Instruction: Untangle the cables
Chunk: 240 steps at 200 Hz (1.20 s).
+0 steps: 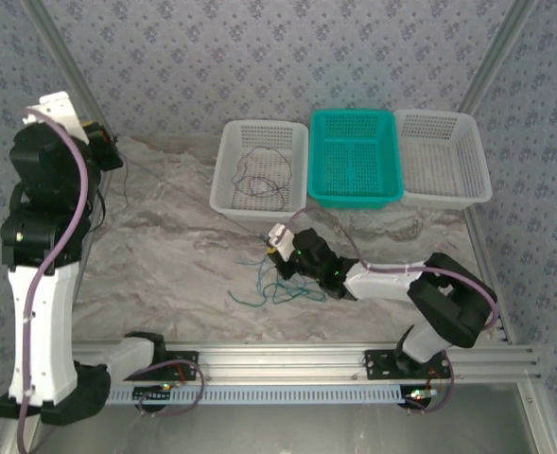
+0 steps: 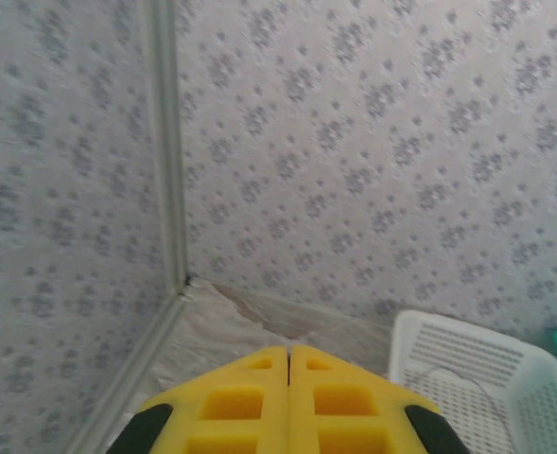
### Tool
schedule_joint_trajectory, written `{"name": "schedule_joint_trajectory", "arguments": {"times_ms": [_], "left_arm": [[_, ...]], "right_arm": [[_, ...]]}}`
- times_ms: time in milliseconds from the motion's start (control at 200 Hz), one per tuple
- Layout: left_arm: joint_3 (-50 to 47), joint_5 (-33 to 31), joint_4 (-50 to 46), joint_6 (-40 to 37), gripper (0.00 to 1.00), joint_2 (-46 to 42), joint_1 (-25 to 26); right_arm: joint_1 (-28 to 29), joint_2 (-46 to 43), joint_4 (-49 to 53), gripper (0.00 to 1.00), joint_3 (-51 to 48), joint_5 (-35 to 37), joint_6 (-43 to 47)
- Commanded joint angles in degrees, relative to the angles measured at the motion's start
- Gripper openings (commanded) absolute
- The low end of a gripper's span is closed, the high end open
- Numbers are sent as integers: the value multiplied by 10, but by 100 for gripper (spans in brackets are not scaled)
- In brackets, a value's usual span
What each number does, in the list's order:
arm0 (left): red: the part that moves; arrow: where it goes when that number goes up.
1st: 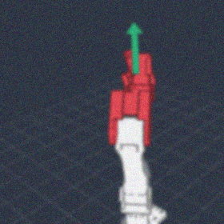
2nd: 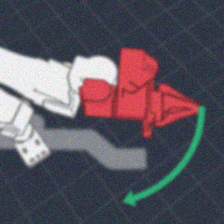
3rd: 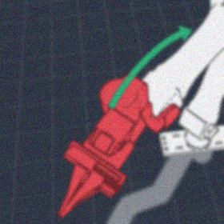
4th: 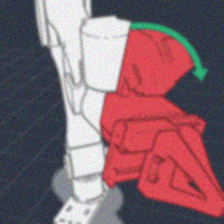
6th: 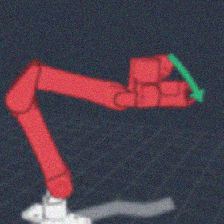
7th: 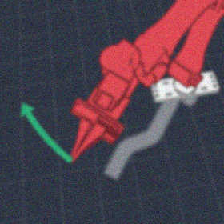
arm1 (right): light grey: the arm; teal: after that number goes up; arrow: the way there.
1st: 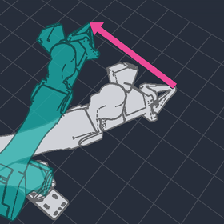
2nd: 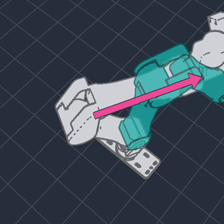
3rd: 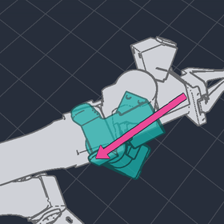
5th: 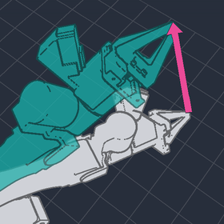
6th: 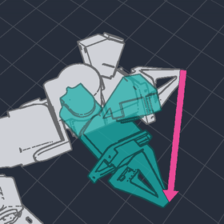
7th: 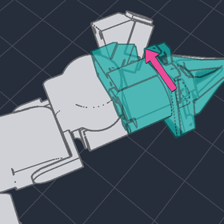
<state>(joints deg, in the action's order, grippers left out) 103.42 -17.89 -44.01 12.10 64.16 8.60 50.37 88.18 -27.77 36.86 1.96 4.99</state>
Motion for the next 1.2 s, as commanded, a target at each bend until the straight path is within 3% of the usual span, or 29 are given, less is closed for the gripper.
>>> {"name": "schedule_joint_trajectory", "arguments": {"times_ms": [0, 190, 375, 430, 645, 740, 820, 939, 1069, 1194], "left_arm": [[78, 22, 72, 30, 0, 27, -17], [248, 81, 85, 85, 0, 123, -50], [362, 319, 174, 189, 0, 250, -52], [385, 365, 206, 220, 0, 284, -47], [469, 386, 193, 225, 0, 415, -20], [490, 417, 140, 201, 0, 467, -6], [489, 398, 60, 151, 3, 486, 17], [397, 349, -2, 50, 34, 446, 82], [135, 306, 123, -29, 49, 302, 150], [-137, 397, 270, -69, 62, 166, 171]], "right_arm": [[-19, 22, 103, 0, -23, 63, -46], [-29, 44, 101, 0, -33, 104, -57], [-38, 37, 96, 0, -36, 85, -61], [-38, 27, 94, 0, -34, 78, -60], [-44, 5, 89, 0, -28, 57, -85], [-48, -7, 90, 0, -25, 40, -103], [-52, -24, 92, 0, -23, 30, -118], [-60, -53, 103, 0, -18, 19, -127], [-77, -80, 114, 0, -13, -6, -132], [-94, -104, 119, 0, -12, -41, -128]]}}
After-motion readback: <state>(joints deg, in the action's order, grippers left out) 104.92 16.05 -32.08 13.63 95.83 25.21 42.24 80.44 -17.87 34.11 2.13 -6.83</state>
